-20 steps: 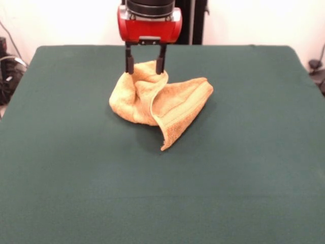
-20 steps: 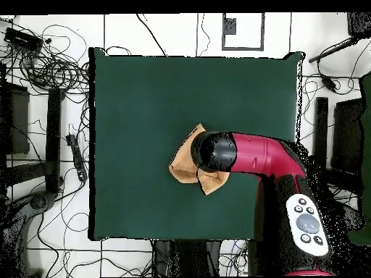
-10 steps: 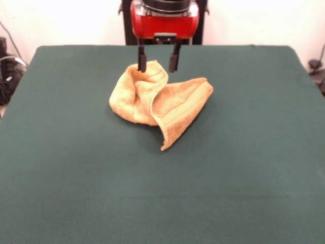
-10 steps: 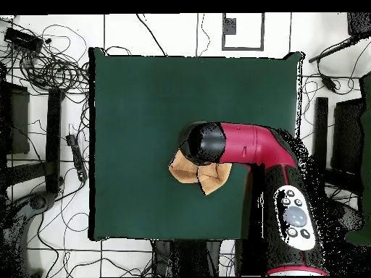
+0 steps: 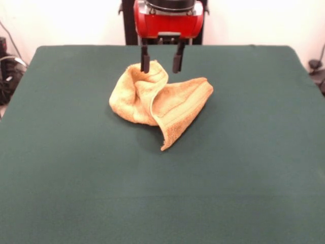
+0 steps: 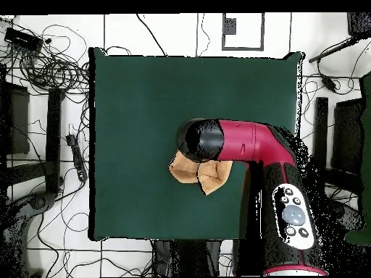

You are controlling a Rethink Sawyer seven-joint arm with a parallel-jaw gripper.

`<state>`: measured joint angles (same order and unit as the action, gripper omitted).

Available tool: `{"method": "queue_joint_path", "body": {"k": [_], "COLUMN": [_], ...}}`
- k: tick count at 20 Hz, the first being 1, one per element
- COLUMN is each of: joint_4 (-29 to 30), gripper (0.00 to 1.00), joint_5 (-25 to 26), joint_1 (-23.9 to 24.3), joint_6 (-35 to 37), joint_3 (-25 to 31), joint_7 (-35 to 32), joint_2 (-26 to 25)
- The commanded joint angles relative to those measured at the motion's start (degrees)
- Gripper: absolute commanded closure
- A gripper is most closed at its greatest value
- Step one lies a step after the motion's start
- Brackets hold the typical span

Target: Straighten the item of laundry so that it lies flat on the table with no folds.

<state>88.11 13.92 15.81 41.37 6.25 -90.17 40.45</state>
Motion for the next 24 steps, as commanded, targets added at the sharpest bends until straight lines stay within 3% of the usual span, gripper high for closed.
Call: {"method": "queue_joint_path", "body": {"k": [1, 15, 24], "joint_4": [1.6, 3.9, 3.8], "gripper": [0.00, 0.00, 0.00], "joint_5": [-2.2, 0.0, -0.6], "joint_1": [-0.4, 1.9, 1.6], "joint_6": [1.3, -10.2, -10.4], "joint_3": [2.8, 3.4, 2.9], "joint_7": [-6.9, -6.9, -7.1], "joint_2": [-6.1, -11.2, -11.4]}}
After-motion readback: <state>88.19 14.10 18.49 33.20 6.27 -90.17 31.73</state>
